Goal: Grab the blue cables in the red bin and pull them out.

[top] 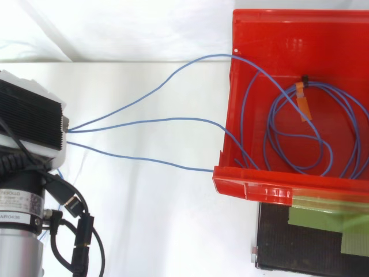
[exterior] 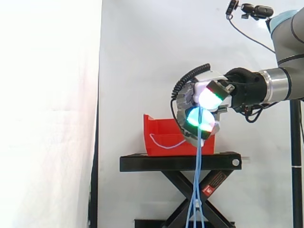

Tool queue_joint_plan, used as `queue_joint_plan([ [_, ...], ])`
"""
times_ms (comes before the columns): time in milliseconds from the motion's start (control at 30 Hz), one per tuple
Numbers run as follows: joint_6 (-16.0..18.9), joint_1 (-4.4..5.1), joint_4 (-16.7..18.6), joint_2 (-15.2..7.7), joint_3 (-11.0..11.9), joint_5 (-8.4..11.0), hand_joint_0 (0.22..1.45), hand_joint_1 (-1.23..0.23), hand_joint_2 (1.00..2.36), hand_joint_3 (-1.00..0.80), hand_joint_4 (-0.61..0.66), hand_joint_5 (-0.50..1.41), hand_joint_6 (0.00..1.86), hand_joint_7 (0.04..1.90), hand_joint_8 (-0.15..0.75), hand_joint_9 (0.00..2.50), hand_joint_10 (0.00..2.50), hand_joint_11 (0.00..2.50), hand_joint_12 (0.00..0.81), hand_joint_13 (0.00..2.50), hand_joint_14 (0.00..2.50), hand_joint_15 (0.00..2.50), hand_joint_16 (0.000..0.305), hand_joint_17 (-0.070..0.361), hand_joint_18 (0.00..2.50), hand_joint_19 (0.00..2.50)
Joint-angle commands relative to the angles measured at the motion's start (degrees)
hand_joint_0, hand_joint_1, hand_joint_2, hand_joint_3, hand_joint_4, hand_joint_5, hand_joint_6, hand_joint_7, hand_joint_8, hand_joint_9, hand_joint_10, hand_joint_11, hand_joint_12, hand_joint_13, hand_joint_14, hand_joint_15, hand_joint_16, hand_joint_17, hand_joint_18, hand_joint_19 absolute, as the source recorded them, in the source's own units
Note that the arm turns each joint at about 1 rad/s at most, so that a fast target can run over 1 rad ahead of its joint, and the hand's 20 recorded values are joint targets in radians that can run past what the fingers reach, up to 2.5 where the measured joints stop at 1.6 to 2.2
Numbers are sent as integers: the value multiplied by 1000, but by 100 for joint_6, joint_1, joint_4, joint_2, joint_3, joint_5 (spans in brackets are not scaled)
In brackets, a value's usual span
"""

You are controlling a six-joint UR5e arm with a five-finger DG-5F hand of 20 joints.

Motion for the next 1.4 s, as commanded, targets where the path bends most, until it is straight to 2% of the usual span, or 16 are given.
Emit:
queue_joint_plan([
  [0,0,2,0,-1,0,4,925,-819,1000,-1000,135,928,588,565,358,928,475,1435,379,1185,960,1085,48,107,1053,999],
  [67,0,2,0,-1,0,4,926,-821,1000,-1000,143,930,583,568,363,934,479,1422,374,1138,1272,968,47,106,1089,1051],
  [100,0,2,0,-1,0,4,925,-821,1000,-1000,140,937,569,574,363,934,480,1425,375,1092,1598,849,46,103,1131,1167],
  [133,0,2,0,-1,0,4,925,-821,1000,-1000,139,939,564,579,357,937,471,1425,373,1025,2026,714,45,100,1226,1255],
  [167,0,2,0,8,0,4,926,-821,1000,-1000,139,938,564,586,358,938,470,1413,369,1023,2027,724,44,99,1223,1285],
  [200,0,2,0,-1,0,4,926,-822,1000,-1000,141,938,563,581,353,940,462,1424,369,954,2413,635,41,92,1353,1572],
  [233,0,2,0,-1,0,4,927,-824,1000,-1000,139,939,561,584,354,951,447,1430,371,910,2500,585,39,88,1323,1497],
  [267,0,2,0,-1,0,4,928,-824,1000,-1000,137,942,557,590,354,959,445,1424,377,907,2500,599,40,89,1296,1470],
  [300,0,-7,0,-1,0,4,928,-824,1000,-1000,147,943,553,594,347,977,430,1435,376,903,2500,568,39,88,1256,1297],
  [400,0,2,0,-1,0,22,928,-826,1000,-1000,149,946,547,593,350,990,412,1447,367,902,2500,557,41,92,1213,1079],
  [500,0,2,0,-1,0,31,927,-827,1000,-1000,146,952,540,597,345,1020,404,1458,372,921,2500,581,42,93,1187,960],
  [833,-35,19,0,-1,0,4,892,-869,1000,-1000,152,979,525,627,338,1067,381,1468,360,938,2500,587,42,94,1172,907],
  [1067,-378,19,0,-1,0,4,840,-855,1000,-1000,168,980,514,633,341,1080,365,1471,368,942,2500,607,42,95,1175,890],
  [1367,-431,19,0,-1,0,22,777,-808,1000,-1000,199,974,496,628,356,1081,322,1487,378,944,2500,577,47,105,1172,832],
])
